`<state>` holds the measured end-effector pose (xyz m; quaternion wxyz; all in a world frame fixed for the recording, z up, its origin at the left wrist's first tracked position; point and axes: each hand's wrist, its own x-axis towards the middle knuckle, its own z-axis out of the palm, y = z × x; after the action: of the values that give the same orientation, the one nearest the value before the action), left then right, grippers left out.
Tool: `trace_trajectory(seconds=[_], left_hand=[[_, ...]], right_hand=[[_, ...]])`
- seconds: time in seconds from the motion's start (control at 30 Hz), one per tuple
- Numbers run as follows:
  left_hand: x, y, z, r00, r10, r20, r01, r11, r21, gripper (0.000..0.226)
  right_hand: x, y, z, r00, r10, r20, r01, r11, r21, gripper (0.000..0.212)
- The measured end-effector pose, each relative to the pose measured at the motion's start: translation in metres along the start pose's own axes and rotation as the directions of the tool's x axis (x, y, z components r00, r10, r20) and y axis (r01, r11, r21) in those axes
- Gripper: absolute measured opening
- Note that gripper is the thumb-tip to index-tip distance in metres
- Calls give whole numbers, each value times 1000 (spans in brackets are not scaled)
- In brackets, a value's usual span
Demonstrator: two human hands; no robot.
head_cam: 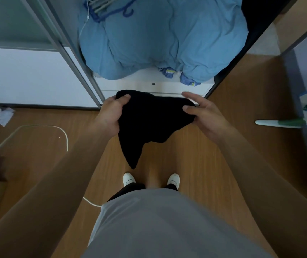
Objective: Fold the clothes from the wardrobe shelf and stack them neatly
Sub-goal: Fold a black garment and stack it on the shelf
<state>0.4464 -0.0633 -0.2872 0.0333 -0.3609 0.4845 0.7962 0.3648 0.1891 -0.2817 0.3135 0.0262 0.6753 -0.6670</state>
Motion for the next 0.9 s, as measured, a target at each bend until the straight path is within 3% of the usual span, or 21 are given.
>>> trace_trajectory(seconds=[0.13,0.2,0.3,0.33,0.43,0.47,0.53,0.6,0.73,0.8,0.9], left_hand=[[8,0,-6,994,27,-106,-8,984,176,50],[9,0,-9,996,43,-83,-22,972,235,48],[7,4,-10,1000,16,-21,-7,931,364,31],[5,7,-10,1000,1,-7,2,918,396,33],[2,17,-12,991,-59,124,-1,900,435,19],[0,20,-12,976,-81,200,-15,898,440,26],[-1,21,-12,950,-131,282,-37,854,519,59],[0,18,-8,954,-106,281,-126,706,696,71],[9,9,4,954,86,288,-301,300,905,53],[13,6,5,935,206,289,-331,209,920,37],[18,5,-1,863,374,338,-415,145,898,16]], right_hand=[[-4,-2,8,997,-76,-14,73,984,-162,29],[-5,-6,12,995,-91,48,102,951,-292,31],[-6,-8,18,982,-103,156,183,713,-677,48],[-5,-6,19,982,-111,154,188,676,-713,42],[-9,-3,21,981,-177,79,187,767,-614,6],[-8,-3,20,976,-213,53,200,765,-612,5],[-6,-3,15,965,-261,40,223,725,-652,4],[-5,-4,14,961,-273,49,233,698,-677,8],[-6,-6,10,944,-324,60,266,641,-720,19],[-8,-8,9,944,-321,73,278,657,-701,18],[-12,-13,11,949,-313,46,280,764,-581,17]])
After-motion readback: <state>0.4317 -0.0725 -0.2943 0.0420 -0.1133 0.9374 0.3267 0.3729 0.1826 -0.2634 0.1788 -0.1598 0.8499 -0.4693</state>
